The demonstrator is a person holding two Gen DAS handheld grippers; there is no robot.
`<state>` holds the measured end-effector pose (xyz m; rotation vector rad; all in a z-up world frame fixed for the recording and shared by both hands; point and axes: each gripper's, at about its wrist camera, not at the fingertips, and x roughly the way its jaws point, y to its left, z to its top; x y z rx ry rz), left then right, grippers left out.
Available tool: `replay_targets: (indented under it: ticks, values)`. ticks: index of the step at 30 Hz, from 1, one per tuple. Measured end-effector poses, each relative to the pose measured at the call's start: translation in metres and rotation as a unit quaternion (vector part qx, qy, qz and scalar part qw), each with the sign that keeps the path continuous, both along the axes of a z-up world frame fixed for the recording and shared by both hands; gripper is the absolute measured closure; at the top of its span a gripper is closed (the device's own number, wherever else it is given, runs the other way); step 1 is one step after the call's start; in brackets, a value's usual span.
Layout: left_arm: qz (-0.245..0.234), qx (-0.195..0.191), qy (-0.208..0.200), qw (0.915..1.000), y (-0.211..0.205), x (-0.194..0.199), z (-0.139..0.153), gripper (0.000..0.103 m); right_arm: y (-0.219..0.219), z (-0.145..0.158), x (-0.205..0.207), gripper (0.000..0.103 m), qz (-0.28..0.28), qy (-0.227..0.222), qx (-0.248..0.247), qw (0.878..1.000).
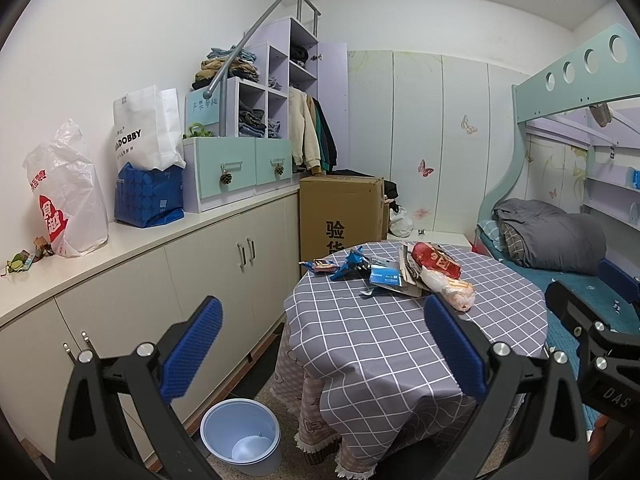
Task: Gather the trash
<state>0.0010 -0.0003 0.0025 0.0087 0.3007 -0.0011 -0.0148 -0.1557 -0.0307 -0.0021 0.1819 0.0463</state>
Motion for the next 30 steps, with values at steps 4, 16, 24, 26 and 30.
replay_targets:
  ticks: [4,16,24,26,30]
  values:
    - [-0.001,0.002,0.000,1.0000,0.000,0.000,0.000,0.004,0.001,0.001,-0.001,0.006,0.000,0.001,0.000,1.000]
    - [0.001,0.003,0.003,1.0000,-0.002,0.000,-0.007,0.004,0.000,-0.003,-0.002,0.006,0.002,0.009,0.006,1.000]
    - [0.001,0.004,0.007,1.0000,0.001,0.001,-0.012,0.004,-0.005,0.001,-0.002,0.006,0.004,0.015,0.009,1.000]
    - [0.002,0.005,0.007,1.0000,0.000,0.001,-0.012,0.004,-0.004,0.001,-0.002,0.006,0.004,0.015,0.010,1.000]
    - [0.001,0.005,0.007,1.0000,0.000,0.001,-0.012,0.004,-0.005,0.000,-0.003,0.006,0.004,0.016,0.011,1.000]
